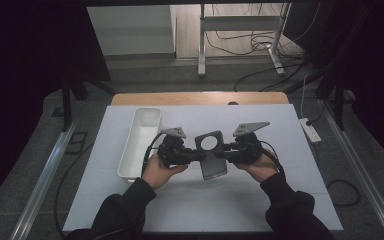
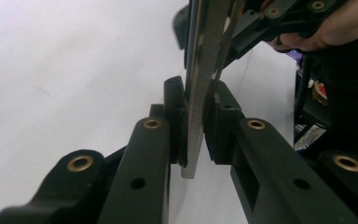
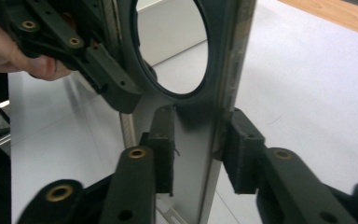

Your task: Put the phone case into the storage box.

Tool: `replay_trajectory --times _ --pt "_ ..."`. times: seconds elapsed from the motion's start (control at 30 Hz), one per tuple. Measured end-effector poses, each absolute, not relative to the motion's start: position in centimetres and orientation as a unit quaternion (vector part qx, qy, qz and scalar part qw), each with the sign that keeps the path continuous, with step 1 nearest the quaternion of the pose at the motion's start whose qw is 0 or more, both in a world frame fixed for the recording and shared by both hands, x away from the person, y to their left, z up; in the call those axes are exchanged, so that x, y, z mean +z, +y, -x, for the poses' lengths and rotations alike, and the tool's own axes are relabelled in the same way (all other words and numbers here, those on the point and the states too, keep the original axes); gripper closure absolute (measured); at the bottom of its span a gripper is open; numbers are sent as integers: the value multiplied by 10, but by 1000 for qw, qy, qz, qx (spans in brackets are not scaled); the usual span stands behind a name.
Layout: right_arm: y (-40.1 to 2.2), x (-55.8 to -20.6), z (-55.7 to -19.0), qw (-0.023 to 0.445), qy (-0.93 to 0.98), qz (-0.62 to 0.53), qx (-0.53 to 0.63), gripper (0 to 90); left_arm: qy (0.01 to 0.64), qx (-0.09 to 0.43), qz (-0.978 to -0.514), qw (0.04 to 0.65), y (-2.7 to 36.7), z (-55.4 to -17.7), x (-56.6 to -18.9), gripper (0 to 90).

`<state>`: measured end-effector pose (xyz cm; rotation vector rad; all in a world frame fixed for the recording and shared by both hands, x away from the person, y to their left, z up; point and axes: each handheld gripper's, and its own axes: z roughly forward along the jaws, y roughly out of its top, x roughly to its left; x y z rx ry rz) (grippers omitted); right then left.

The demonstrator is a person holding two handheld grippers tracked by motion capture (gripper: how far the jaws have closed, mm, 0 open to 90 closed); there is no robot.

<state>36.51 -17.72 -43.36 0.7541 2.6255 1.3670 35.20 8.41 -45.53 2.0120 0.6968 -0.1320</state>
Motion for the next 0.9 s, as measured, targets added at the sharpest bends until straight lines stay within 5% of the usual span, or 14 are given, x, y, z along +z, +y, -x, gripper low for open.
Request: replay_trajectory --times 0.13,0.27,0.6,0.9 --pt "-179 -432 -364 30 861 -233 452 808 303 -45 -820 484 88 -354 -456 765" --pt "-175 -428 -359 48 861 -230 452 814 310 -28 -815 489 87 -352 -453 700" --pt "-177 -423 -357 96 851 -256 449 814 331 31 -808 485 87 -348 -443 298" --pt "-181 -420 -356 137 840 -295 435 814 336 64 -816 466 86 -343 -440 160"
